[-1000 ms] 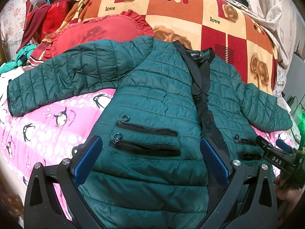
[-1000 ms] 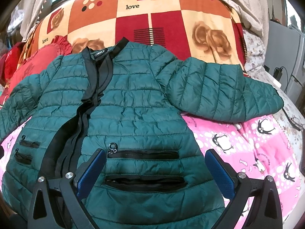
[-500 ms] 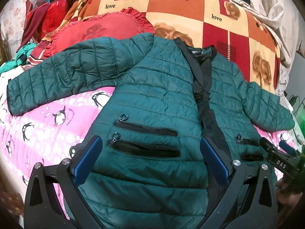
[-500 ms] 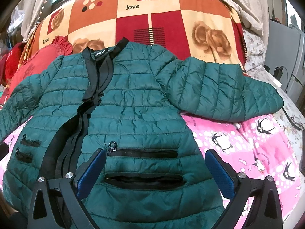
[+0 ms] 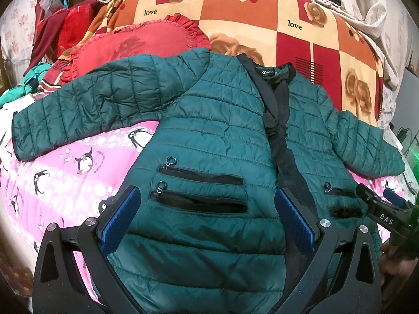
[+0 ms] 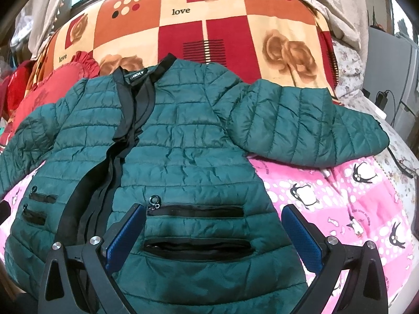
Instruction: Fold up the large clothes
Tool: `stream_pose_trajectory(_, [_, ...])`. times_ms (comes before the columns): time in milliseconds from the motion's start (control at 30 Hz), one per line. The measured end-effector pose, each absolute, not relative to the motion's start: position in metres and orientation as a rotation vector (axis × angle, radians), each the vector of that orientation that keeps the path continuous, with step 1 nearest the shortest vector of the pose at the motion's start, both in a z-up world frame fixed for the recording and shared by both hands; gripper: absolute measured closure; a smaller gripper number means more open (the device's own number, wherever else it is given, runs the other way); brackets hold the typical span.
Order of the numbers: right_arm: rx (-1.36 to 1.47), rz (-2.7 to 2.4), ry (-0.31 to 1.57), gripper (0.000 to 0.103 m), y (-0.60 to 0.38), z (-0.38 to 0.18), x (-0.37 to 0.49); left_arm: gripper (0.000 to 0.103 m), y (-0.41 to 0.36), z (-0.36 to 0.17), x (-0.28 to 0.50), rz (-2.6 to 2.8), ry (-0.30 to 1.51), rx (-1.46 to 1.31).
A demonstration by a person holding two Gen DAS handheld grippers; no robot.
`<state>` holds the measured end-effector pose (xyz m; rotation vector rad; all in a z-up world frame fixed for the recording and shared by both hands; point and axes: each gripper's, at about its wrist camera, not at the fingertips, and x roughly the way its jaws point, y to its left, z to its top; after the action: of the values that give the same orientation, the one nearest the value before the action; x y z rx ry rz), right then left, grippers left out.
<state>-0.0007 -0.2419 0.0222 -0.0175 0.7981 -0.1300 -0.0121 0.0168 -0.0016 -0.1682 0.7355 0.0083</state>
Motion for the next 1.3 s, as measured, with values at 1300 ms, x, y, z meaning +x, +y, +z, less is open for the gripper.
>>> stream_pose_trajectory(1300, [-0.04, -0.117, 0.819, 0.0, -0.234, 0.017, 0.003, 0.013, 0.401, -0.058, 0.008, 0.257, 0.62, -0.422])
